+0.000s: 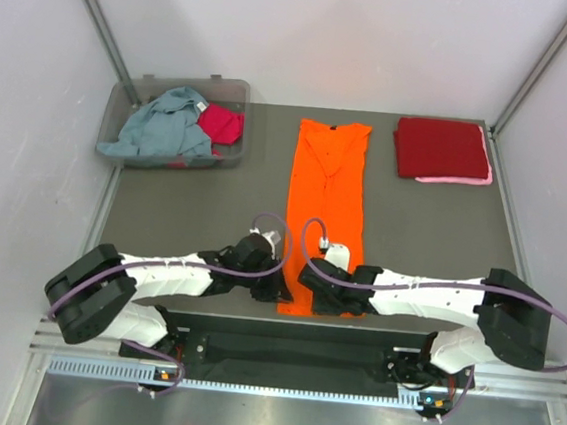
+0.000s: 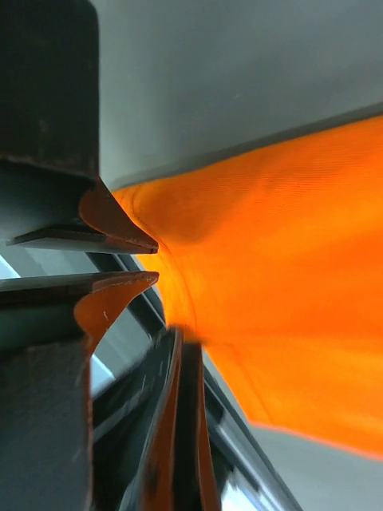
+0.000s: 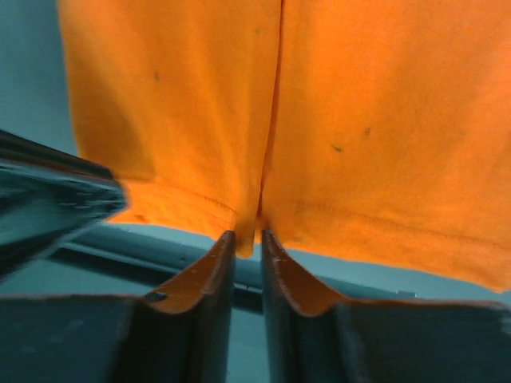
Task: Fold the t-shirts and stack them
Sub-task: Fold the tshirt
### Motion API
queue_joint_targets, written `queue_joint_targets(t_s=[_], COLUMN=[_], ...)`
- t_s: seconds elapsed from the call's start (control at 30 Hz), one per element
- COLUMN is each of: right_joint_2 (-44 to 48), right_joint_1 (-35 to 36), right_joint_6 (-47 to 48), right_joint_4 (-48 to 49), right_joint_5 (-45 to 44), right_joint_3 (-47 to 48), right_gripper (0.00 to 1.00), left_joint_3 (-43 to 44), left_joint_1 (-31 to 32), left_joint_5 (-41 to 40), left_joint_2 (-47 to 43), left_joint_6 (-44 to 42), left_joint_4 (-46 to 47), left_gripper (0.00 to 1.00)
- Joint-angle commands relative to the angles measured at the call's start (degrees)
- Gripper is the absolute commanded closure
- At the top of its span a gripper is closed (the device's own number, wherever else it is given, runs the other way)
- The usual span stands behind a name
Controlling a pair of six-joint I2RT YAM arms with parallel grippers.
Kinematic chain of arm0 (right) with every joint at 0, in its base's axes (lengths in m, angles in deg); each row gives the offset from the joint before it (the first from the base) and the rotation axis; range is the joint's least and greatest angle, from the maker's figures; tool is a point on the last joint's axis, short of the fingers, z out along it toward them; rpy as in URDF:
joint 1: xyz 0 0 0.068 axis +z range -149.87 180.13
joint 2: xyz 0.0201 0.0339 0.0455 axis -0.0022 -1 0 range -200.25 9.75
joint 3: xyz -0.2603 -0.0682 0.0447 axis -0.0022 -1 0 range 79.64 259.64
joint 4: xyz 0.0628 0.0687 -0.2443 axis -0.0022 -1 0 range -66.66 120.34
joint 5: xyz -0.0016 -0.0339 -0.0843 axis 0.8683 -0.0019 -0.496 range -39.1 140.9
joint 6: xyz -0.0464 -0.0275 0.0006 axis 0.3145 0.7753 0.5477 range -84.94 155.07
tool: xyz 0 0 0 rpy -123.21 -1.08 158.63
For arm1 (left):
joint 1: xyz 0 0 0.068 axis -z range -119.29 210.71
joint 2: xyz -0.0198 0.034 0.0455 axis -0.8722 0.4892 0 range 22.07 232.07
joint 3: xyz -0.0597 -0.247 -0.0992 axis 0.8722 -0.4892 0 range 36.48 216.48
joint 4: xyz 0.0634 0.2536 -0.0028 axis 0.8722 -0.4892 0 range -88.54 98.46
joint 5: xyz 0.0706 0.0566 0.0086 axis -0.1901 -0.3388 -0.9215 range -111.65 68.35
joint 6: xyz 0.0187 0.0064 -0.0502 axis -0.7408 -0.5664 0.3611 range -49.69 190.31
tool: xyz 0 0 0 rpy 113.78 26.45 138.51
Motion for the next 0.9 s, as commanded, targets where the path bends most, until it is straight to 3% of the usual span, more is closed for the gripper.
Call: queue_joint_targets(t_s=[0.0, 0.17, 0.3, 0.43, 0.53, 0.6, 0.7, 0.87], right_joint_2=[4.8, 12.8, 17.9, 23.4, 27.3, 28.8, 30.5, 31.3], right_joint_1=[1.2, 0.9, -2.3, -18.2, -26.9, -30.1, -35.8, -38.1], right_joint_6=[-0.6, -1.1, 3.2, 11.0, 15.9, 18.5, 20.6, 20.5], right_joint_4=[-1.9, -5.0, -5.0, -3.7, -6.3, -7.6, -7.6, -5.0], right_joint_5=[-1.6, -1.3, 0.5, 9.8, 13.5, 14.5, 19.8, 23.9], right_joint_3=[1.0, 1.2, -0.6, -5.0, -7.4, -8.8, -12.6, -18.8], right_gripper=[0.78, 0.73, 0.63, 0.62, 0.6, 0.58, 0.55, 0.54], left_joint_3=[-0.4, -1.2, 2.2, 9.6, 11.6, 11.3, 7.9, 4.2], left_joint_1=[3.0, 4.5, 4.5, 4.3, 2.9, 2.3, 0.9, 0.9], left_joint_5=[-3.8, -6.1, -5.7, -7.6, -9.3, -11.1, -9.3, -6.5], left_joint_2=[1.7, 0.8, -1.7, -6.1, -6.6, -6.6, -6.8, -4.6], left_joint_6=[1.7, 3.4, 2.3, -0.8, -3.5, -4.2, -3.4, -1.8], left_joint_4=[1.6, -0.2, -5.2, -12.9, -18.2, -21.0, -17.9, -13.8], left_gripper=[0.81, 0.81, 0.78, 0.68, 0.66, 0.65, 0.64, 0.59])
